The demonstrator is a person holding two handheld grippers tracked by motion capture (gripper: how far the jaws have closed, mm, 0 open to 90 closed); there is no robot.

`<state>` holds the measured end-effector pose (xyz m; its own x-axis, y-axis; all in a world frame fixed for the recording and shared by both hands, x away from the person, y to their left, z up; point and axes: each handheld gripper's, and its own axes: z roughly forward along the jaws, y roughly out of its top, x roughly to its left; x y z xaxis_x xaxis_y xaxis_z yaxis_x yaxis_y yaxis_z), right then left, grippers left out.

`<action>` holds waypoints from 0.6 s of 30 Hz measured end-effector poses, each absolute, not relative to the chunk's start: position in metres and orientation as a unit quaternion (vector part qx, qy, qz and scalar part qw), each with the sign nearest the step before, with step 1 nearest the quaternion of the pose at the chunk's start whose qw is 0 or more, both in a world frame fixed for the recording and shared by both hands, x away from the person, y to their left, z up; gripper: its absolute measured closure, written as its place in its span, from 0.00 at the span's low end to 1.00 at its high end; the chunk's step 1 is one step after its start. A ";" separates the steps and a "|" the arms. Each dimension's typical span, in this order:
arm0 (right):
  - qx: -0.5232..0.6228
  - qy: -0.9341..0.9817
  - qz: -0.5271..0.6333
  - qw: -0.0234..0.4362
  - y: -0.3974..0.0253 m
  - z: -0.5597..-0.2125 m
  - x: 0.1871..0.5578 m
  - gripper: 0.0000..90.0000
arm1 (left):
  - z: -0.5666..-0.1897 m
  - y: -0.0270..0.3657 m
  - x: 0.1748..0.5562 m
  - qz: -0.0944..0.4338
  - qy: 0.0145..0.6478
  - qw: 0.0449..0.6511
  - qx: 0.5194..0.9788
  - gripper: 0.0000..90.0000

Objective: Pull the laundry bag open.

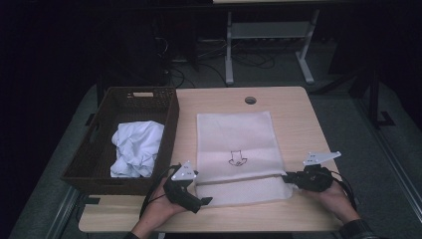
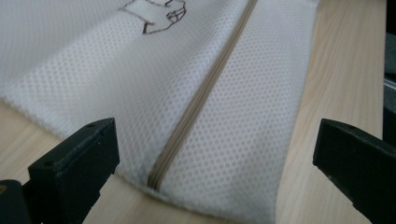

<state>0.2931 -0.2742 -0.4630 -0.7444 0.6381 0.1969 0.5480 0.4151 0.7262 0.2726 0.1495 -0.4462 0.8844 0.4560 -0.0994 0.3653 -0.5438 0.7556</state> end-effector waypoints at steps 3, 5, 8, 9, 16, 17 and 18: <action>0.361 0.832 0.418 0.058 -0.274 -0.459 0.293 0.89 | -0.443 0.141 0.274 0.051 0.222 0.417 0.880 0.00; 0.362 0.830 0.420 0.059 -0.274 -0.459 0.294 0.89 | -0.442 0.139 0.274 0.051 0.220 0.418 0.880 0.00; 0.369 0.825 0.423 0.063 -0.273 -0.457 0.294 0.89 | -0.437 0.132 0.273 0.046 0.214 0.426 0.878 0.00; 0.372 0.823 0.425 0.062 -0.273 -0.456 0.293 0.89 | -0.434 0.128 0.274 0.039 0.213 0.434 0.875 0.00; 0.373 0.817 0.434 0.073 -0.267 -0.447 0.291 0.89 | -0.428 0.111 0.274 0.026 0.199 0.441 0.875 0.00; 0.371 0.812 0.444 0.075 -0.265 -0.443 0.291 0.89 | -0.427 0.107 0.274 0.024 0.196 0.443 0.875 0.00; 0.369 0.812 0.446 0.076 -0.264 -0.442 0.290 0.89 | -0.427 0.107 0.274 0.024 0.196 0.443 0.875 0.00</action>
<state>0.2899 -0.2643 -0.4423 -0.7157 0.6677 0.2048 0.5315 0.3304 0.7800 0.2743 0.1066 -0.4266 0.9224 0.3636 -0.1307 0.3205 -0.5312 0.7843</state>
